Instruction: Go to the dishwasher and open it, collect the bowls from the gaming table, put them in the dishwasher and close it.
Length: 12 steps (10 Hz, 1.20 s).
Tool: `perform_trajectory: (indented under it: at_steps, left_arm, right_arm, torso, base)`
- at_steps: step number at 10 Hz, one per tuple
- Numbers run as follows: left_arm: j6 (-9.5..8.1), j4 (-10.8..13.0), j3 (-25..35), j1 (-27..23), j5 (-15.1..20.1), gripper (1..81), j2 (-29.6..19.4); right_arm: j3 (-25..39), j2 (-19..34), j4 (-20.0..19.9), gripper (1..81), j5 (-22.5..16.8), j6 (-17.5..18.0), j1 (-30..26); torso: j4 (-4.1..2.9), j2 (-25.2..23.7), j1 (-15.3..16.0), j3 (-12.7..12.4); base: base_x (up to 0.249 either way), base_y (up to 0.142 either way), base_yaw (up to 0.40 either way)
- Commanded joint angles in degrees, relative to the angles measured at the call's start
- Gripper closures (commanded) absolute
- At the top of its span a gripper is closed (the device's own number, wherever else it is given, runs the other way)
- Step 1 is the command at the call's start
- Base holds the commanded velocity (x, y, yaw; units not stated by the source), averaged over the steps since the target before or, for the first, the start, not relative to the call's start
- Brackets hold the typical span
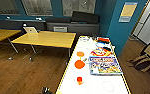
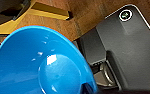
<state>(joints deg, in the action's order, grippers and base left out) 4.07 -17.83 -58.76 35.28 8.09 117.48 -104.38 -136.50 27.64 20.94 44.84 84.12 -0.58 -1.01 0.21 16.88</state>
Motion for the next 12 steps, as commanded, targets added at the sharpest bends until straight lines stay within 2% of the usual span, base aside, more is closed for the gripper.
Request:
perform_trajectory:
  at_steps: [1,2,4,5,7,8,10,12]
  left_arm:
    - [-10.92,-4.76,-8.69,-12.81,11.77,1.0,2.56]
    - [-15.5,-4.58,-12.17,-15.79,16.6,1.0,4.61]
    - [-18.3,-2.91,-16.98,-20.46,20.1,1.0,9.24]
    - [-20.59,-0.62,-20.34,-22.22,22.93,1.0,12.7]
    - [-27.01,7.02,-22.45,-23.81,23.63,1.0,17.44]
    - [-29.91,11.59,-23.42,-23.89,23.46,1.0,19.46]
    - [-34.75,17.57,-26.32,-24.42,23.46,1.0,23.6]
    - [-38.61,21.09,-28.43,-24.94,23.11,1.0,25.88]
  right_arm:
    - [1.47,2.43,1.54,81.1,-1.78,-0.01,-1.88]
    - [1.55,2.43,1.46,81.1,-2.4,-0.01,-2.23]
    - [1.99,2.34,1.19,81.1,-3.1,-0.01,-2.85]
    - [2.08,2.26,1.28,81.1,-3.89,-0.01,-3.29]
    - [1.99,2.17,1.28,81.1,-4.24,-0.01,-3.64]
    - [1.99,2.26,1.46,81.1,-4.24,0.08,-3.82]
    - [1.82,2.26,1.72,81.1,-4.24,0.25,-4.09]
    - [1.64,2.17,1.72,81.1,-4.33,0.25,-4.16]
  torso:
    - [0.0,0.0,0.0,0.0]
    - [0.0,0.0,0.02,0.0]
    - [0.0,0.0,0.02,0.0]
    - [0.0,0.0,0.02,0.0]
    - [0.0,0.02,0.04,0.0]
    - [0.0,0.02,0.04,0.0]
    - [0.0,0.02,0.06,0.02]
    - [0.0,0.05,0.06,0.02]
  base:
    - [0.0,0.0,0.0]
    - [0.0,0.0,0.0]
    - [0.0,0.0,0.0]
    - [0.0,0.0,0.0]
    - [0.0,0.0,0.0]
    - [0.0,0.0,0.0]
    - [0.0,0.0,0.0]
    - [0.0,0.0,0.0]
